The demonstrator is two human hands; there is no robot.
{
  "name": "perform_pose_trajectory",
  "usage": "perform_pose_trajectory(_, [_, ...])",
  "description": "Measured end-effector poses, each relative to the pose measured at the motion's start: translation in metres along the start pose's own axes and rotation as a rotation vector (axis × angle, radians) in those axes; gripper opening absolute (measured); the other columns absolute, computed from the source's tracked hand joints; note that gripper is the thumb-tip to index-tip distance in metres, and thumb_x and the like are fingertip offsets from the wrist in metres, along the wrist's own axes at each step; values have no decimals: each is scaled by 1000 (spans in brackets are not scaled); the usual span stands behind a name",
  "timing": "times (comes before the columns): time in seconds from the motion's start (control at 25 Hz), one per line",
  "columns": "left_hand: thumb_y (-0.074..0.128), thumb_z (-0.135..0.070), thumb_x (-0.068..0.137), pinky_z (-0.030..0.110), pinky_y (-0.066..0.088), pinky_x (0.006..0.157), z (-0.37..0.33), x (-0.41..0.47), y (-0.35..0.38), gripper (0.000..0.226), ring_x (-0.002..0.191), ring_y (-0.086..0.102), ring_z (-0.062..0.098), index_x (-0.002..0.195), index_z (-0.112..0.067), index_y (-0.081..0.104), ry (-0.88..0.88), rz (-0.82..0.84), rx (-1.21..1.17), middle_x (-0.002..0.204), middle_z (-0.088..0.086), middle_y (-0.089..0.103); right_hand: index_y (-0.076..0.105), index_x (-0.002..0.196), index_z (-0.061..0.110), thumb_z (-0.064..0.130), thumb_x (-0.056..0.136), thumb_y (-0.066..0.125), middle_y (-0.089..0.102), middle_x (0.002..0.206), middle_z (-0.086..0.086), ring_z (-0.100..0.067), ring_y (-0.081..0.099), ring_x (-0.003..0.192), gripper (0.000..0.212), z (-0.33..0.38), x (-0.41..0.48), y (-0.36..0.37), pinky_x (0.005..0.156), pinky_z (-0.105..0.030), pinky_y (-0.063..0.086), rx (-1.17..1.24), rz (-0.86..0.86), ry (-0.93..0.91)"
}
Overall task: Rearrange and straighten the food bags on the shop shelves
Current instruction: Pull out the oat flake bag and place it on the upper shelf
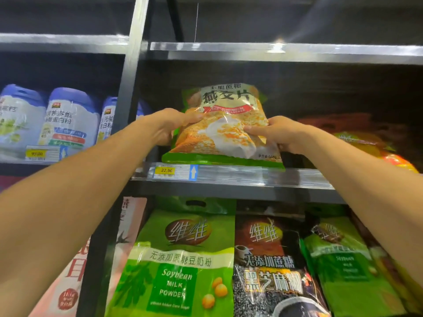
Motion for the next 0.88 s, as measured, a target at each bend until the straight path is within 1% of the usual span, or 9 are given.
perform_pose_trajectory(0.2, [79,-29,89,43,62,60,-2,8,-6,46,75,79,28,124,-6,60,-33,-7,46,92,12,81,70,117,21,52,81,80,78,111,0,-23,75,101,48,5,8,1,95,-46,60,16,19,-2])
perform_pose_trajectory(0.32, [75,-20,92,46,63,63,4,13,-4,40,77,79,28,125,-4,61,-59,21,35,93,14,81,71,116,21,48,85,80,78,109,0,-22,75,99,42,0,14,8,93,-45,60,-29,13,3])
perform_pose_trajectory(0.4, [75,-13,91,47,63,73,13,16,-1,42,79,78,26,129,-2,61,-68,18,21,92,12,80,70,115,20,44,86,81,78,108,-1,-20,74,93,39,-8,19,15,81,-39,62,-65,16,12])
perform_pose_trajectory(0.48, [82,-16,85,48,59,85,21,24,-4,55,91,74,25,131,-4,56,-48,-10,93,105,11,76,70,115,19,40,85,83,78,104,-2,-17,71,83,39,-16,24,22,65,-32,55,-91,37,23])
perform_pose_trajectory(0.52, [87,-19,80,50,57,90,24,28,-6,64,100,71,27,131,-8,51,-42,-15,141,114,10,72,70,115,19,39,85,83,77,103,-1,-16,70,82,38,-19,26,25,62,-30,53,-112,47,25])
perform_pose_trajectory(0.6, [93,-24,71,53,54,96,29,34,-9,83,116,64,31,136,-13,44,-58,-22,251,128,9,65,70,111,19,37,84,84,75,99,0,-16,68,85,35,-22,30,31,65,-31,52,-188,69,9])
perform_pose_trajectory(0.68, [93,-28,72,47,52,95,35,38,-11,92,122,56,30,145,-13,40,-66,-52,363,138,9,57,71,110,18,37,84,84,73,98,-1,-19,67,91,35,-24,36,36,73,-32,55,-256,82,-8])
perform_pose_trajectory(0.8, [89,-33,77,43,43,92,43,44,-10,91,122,50,29,149,-10,38,-33,-72,484,144,11,52,71,117,15,39,78,88,74,110,-3,-22,68,105,50,-25,46,42,97,-40,55,-327,78,-12])
perform_pose_trajectory(0.88, [88,-29,80,43,48,94,46,51,-11,81,118,56,32,145,-9,44,-48,-74,504,133,14,58,69,121,14,40,76,90,73,117,-4,-23,67,108,56,-25,53,47,101,-41,54,-361,71,-13])
Point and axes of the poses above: each hand's wrist, its own x-axis towards the middle knuckle, its own y-axis out of the palm, z = x × y, the point moved 3 cm from there along x, towards the middle knuckle
